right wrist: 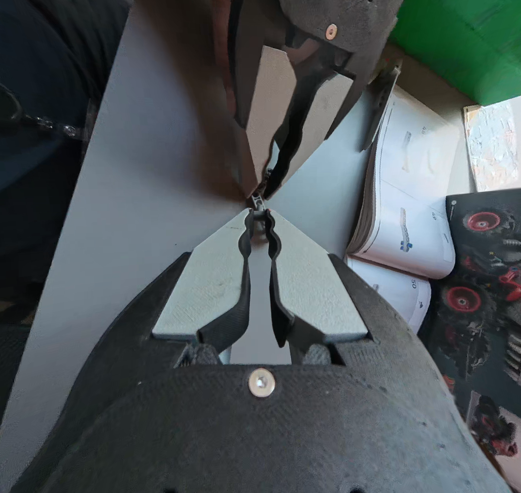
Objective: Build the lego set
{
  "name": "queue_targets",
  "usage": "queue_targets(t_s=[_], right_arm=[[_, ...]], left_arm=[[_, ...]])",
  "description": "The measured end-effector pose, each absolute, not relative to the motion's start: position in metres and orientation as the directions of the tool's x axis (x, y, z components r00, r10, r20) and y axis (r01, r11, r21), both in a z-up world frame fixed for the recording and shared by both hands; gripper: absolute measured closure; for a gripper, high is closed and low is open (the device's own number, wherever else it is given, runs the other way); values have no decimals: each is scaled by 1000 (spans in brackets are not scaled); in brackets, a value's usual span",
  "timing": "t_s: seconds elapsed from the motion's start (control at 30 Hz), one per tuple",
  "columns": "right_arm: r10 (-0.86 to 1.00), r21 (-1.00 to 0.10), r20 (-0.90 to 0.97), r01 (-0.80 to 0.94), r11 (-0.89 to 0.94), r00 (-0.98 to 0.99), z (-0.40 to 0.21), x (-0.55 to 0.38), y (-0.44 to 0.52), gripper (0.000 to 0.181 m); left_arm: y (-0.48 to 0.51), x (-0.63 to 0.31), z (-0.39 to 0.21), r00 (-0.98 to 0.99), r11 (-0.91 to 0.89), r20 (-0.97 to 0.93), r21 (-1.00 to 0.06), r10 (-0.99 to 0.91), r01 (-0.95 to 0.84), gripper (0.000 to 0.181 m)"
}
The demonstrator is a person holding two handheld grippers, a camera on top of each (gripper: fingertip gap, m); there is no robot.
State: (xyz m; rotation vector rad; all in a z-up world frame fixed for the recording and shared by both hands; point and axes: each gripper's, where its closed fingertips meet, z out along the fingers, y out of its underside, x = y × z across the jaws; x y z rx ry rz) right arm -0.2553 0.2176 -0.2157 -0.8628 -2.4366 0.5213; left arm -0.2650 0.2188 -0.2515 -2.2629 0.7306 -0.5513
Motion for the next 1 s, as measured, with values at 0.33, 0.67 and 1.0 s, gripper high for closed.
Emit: queue_targets(t_s=[0.33,0.67,1.0], right_arm=[[537,-315,247,457,832,-807,-227,-256,207,177],[540,-243,170,496,834,-824,-240,-254,193,177],[493,-5,191,502,865,-849,-241,-254,193,177]], left_arm=[[199,-259,-251,540,-552,278,-702,-795,-451,175],[185,-255,-251,417,-497,304,-699,-857,-514,175],[185,-255,-251,418,-492,296,-701,-859,-516,175]])
